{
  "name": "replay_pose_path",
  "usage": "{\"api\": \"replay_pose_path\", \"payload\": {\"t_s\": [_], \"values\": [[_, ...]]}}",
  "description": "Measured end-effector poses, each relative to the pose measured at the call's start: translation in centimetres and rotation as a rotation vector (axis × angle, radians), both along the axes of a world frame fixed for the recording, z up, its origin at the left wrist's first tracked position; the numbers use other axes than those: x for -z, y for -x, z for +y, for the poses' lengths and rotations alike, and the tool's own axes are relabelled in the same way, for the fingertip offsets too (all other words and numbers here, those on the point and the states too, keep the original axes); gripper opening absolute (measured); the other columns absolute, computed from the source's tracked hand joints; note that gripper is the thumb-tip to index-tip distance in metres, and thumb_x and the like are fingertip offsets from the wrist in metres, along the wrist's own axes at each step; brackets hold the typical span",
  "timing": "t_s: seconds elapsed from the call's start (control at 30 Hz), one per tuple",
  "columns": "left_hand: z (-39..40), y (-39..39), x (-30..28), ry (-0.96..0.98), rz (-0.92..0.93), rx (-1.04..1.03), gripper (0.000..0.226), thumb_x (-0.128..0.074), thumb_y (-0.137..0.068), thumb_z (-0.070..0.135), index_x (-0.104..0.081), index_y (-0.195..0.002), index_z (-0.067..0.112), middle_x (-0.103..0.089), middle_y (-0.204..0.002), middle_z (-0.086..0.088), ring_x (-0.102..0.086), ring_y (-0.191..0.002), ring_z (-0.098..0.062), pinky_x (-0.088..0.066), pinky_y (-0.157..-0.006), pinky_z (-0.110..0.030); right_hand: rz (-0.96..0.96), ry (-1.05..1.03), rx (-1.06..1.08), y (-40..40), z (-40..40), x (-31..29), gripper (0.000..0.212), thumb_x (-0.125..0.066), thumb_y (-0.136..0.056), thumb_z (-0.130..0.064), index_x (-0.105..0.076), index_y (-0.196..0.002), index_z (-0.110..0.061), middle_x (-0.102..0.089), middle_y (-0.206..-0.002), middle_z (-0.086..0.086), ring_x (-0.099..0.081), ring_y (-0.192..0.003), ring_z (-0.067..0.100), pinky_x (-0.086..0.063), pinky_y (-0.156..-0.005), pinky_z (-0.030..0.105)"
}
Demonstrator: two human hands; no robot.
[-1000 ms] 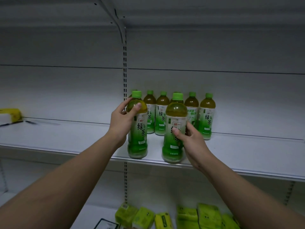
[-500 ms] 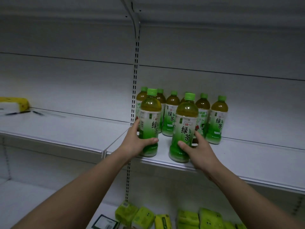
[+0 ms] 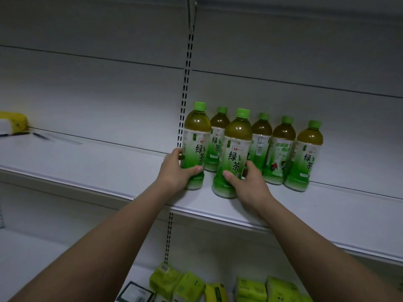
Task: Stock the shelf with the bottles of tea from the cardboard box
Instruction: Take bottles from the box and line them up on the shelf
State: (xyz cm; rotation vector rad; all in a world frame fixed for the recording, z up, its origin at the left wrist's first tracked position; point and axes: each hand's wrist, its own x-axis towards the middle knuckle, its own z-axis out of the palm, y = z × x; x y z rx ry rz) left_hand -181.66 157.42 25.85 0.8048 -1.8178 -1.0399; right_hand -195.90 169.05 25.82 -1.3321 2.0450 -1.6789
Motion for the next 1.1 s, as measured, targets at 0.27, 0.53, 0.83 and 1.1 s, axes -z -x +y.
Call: {"api": "replay_pose_path", "payload": {"t_s": [0.27,0.53,0.83,1.1], "values": [[-3.8,1.4,0.1,0.014,-0.031,-0.114,0.067,-0.075,-0.081,0.025,-0.043,-0.139,0.015,-0.057,-0.132,-0.009,-0.058,-0.116,-0.025,-0.046,-0.090,-0.029,0.044,0.023,0.036,0.7,-5.7,0.6,0.040,-0.067,-0.088,-0.026,-0.052,-0.125,-0.018,-0.059,-0.111,-0.009,-0.053,-0.100,0.009,-0.041,-0.088,0.024],[-5.6,2.2,0.6,0.022,-0.036,-0.134,0.065,-0.075,-0.081,0.027,-0.044,-0.137,0.017,-0.059,-0.130,-0.007,-0.059,-0.114,-0.024,-0.047,-0.091,-0.029,0.061,0.000,0.067,1.3,-9.0,1.3,0.040,-0.066,-0.088,-0.029,-0.051,-0.123,-0.017,-0.062,-0.126,0.001,-0.058,-0.115,0.020,-0.044,-0.097,0.033],[-3.6,0.9,0.8,0.062,-0.397,-0.171,0.057,-0.064,-0.090,0.028,-0.042,-0.138,0.008,-0.053,-0.138,-0.013,-0.052,-0.124,-0.031,-0.041,-0.098,-0.034,-0.031,-0.201,0.063,0.2,-8.0,1.1,0.048,-0.062,-0.091,-0.023,-0.044,-0.133,-0.007,-0.055,-0.135,0.009,-0.052,-0.122,0.029,-0.040,-0.099,0.032],[1.6,-3.5,1.0,0.100,-0.646,-0.205,0.057,-0.048,-0.092,0.047,-0.050,-0.135,0.009,-0.054,-0.138,-0.012,-0.050,-0.126,-0.030,-0.038,-0.108,-0.043,-0.060,-0.213,0.028,-2.0,-1.2,0.8,0.021,-0.060,-0.090,-0.022,-0.059,-0.108,-0.011,-0.060,-0.106,0.009,-0.055,-0.084,0.023,-0.044,-0.075,0.029]]}}
